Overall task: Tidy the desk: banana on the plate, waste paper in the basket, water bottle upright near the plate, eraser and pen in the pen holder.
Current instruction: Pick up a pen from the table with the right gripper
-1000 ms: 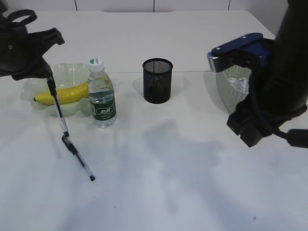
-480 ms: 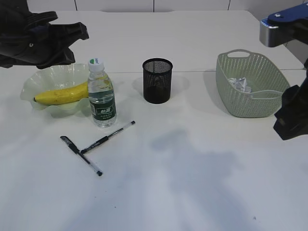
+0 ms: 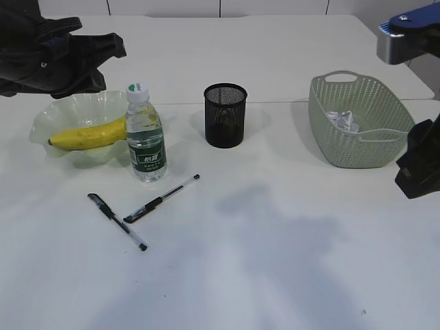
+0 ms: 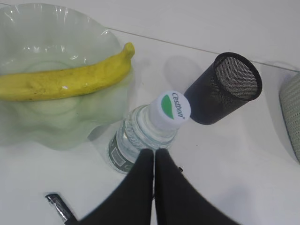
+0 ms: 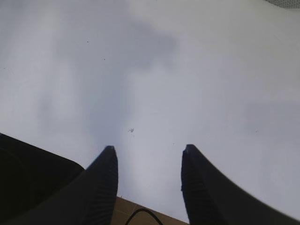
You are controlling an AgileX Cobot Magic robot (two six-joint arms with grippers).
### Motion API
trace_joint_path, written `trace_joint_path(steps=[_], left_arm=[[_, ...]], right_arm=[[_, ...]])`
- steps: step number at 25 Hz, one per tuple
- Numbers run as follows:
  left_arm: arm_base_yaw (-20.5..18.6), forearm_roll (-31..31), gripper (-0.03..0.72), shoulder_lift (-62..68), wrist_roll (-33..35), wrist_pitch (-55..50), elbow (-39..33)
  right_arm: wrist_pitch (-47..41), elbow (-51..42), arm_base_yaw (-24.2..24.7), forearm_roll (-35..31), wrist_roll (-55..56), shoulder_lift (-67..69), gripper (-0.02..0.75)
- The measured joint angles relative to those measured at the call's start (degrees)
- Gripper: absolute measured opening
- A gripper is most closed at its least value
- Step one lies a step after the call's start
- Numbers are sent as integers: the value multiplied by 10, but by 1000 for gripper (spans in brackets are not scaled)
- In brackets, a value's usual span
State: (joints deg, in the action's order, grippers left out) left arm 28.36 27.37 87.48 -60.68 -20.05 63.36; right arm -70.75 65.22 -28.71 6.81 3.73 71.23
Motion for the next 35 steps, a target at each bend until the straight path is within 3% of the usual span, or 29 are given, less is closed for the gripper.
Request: trace_joint_path(steps=[7,21,35], left_arm=[[-1,-10,-24,0,-23,-60,0],[-60,-37,-24,-26,-38,-109,-5],[-165,-84,-24,-98,-27,-63,-163]], right_arm=[[-1,-1,0,0,1,0,337],[13,28,0,0,-62,56,337],[5,234,-7,-32,-159,277,322]])
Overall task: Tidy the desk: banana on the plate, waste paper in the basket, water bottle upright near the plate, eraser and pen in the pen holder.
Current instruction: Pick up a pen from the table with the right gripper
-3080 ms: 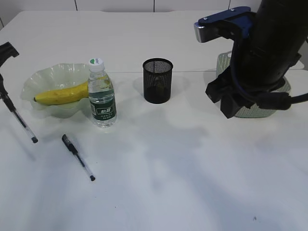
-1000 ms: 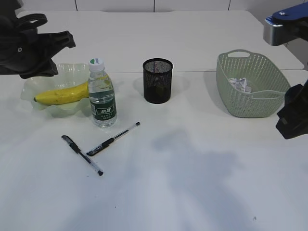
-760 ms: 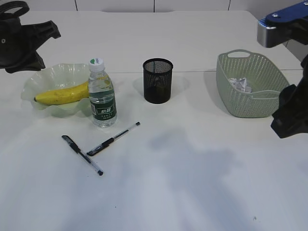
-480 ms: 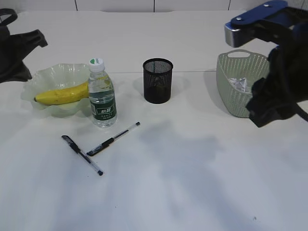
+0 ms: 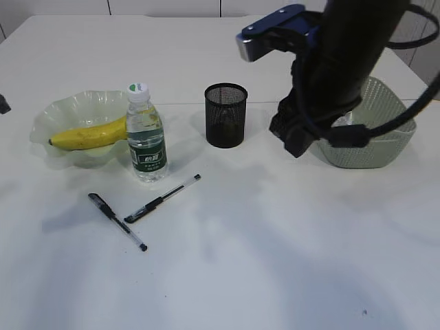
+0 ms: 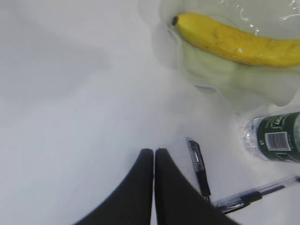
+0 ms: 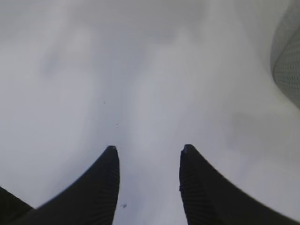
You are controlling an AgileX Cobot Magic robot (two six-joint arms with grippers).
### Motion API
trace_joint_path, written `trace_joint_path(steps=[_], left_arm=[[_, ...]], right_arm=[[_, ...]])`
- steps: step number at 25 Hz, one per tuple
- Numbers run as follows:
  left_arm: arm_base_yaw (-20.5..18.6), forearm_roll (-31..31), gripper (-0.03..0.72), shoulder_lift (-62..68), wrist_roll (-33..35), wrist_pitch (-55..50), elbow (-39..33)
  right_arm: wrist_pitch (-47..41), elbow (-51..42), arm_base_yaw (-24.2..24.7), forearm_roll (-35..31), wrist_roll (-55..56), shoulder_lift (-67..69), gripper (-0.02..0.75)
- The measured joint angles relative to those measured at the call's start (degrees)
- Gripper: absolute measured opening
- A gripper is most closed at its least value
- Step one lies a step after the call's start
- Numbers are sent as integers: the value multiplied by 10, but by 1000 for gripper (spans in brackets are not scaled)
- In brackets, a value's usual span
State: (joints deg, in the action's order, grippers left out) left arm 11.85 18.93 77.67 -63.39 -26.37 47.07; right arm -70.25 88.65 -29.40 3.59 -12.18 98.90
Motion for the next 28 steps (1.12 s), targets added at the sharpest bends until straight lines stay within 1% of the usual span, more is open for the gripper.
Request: trace_joint_path(steps=[3,9,13,16,20,24,28], left_arm=[[-13,-1,-24,-15,3,4,-20],[-15,-9,-24,-22,6,11,-35],[-24,-19,-24,-22,6,13,-35],[-50,-22,-24,-22,9,13,-35],[-81,-52,-24,-22,52,5,-35],[-88,-85,-24,-22,94,-1,-35],[-88,-94,-24,-22,130,-1,-35]], right_arm=[[5,17,-25,0,-20,37,322],[22,38,-95,-5,-19,88,322],[22,94,-123,-23,7,120,322],[19,149,-131,-44,24,145,321],[8,225,-133,-59,39,180,321],[6,280,-133,-69,31,213,319],[6,291,-133,-77,-34,236,318]])
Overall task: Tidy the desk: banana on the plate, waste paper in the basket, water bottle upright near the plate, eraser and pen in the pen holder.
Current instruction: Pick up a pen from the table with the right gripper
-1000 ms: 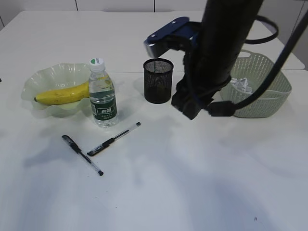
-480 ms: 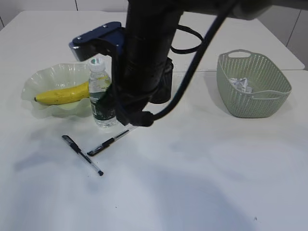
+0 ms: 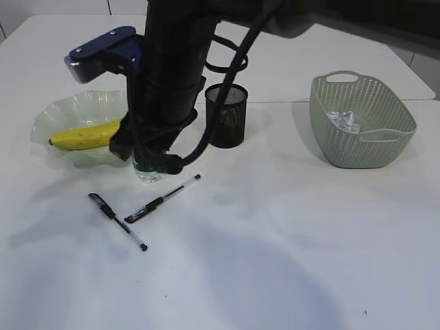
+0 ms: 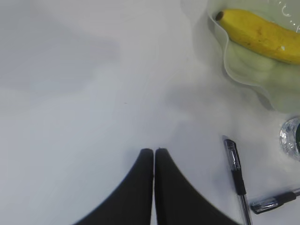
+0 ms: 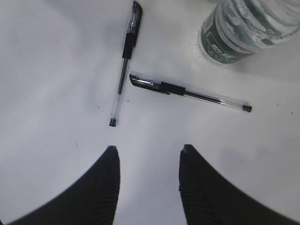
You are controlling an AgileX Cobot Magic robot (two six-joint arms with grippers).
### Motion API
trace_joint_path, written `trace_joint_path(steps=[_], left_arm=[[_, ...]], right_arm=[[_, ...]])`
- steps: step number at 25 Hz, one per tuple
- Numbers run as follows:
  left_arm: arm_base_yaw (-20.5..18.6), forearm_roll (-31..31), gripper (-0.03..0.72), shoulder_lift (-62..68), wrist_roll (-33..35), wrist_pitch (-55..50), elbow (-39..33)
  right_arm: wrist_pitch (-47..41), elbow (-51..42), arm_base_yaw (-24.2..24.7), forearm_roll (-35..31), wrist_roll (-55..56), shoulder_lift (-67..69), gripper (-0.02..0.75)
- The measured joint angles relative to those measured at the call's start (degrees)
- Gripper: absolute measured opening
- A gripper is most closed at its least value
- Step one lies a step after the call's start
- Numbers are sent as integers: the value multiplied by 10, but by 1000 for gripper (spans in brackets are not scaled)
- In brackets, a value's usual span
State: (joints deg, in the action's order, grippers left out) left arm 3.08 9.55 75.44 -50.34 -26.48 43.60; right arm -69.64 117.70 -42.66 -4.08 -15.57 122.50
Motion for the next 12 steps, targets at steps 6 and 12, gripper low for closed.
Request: trace_joint_path(steps=[6,12], left_arm=[[0,0,-24,0,44,5,0],[0,32,-24,0,63,14,0]], right_arm=[[20,1,0,-5,-193,18,318],[40,1,0,-20,-309,54,318]])
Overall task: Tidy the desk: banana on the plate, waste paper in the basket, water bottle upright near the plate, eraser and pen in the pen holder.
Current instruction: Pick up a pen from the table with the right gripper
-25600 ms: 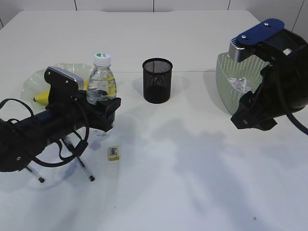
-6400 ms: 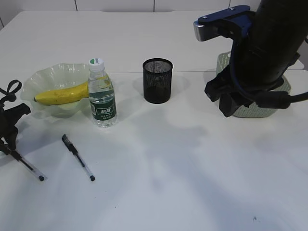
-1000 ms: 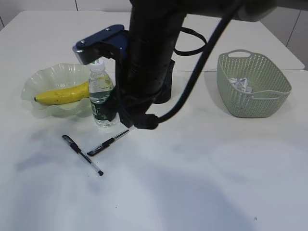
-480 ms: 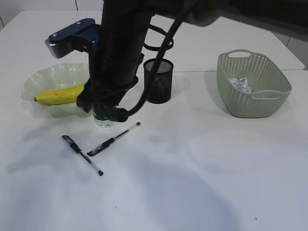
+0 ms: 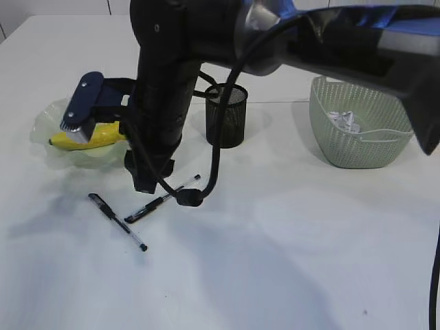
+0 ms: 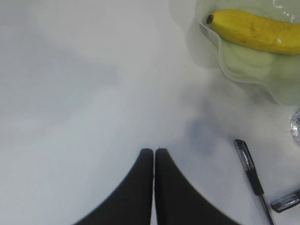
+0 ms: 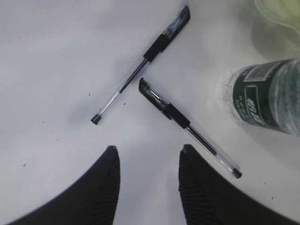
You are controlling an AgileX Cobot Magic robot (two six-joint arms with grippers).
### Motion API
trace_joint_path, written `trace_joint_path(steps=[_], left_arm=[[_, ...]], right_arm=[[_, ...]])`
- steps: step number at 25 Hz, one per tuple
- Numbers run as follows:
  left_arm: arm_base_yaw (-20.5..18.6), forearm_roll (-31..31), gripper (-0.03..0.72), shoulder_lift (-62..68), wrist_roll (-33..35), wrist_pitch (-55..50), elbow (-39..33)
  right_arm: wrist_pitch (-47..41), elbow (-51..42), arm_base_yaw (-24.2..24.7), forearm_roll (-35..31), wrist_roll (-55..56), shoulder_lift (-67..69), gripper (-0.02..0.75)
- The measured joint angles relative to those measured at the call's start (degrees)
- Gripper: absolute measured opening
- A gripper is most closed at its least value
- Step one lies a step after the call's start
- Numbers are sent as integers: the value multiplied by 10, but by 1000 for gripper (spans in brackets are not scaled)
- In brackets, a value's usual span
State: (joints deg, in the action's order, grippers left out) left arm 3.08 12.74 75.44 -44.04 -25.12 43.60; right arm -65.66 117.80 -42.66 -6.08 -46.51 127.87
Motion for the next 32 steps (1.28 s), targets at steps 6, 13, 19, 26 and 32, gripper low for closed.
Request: trace_joint_path(steps=[6,13,19,26,32], left_arm=[[0,19,-24,0,4,1,0],[0,21,-24,0,5,4,0],[0,14,-24,0,11,9,0],[0,-113,-24,20,169,15,0],[0,-236,-24,23,363,-23,0]], right_arm=[[13,0,0,-10,-123,19,318],[81,0,0,4,-135,35,317],[89,2,6,-62,-192,54,317],[33,68,17,-79,-211,105,317],[5,118,37,-80,-212,126,316]])
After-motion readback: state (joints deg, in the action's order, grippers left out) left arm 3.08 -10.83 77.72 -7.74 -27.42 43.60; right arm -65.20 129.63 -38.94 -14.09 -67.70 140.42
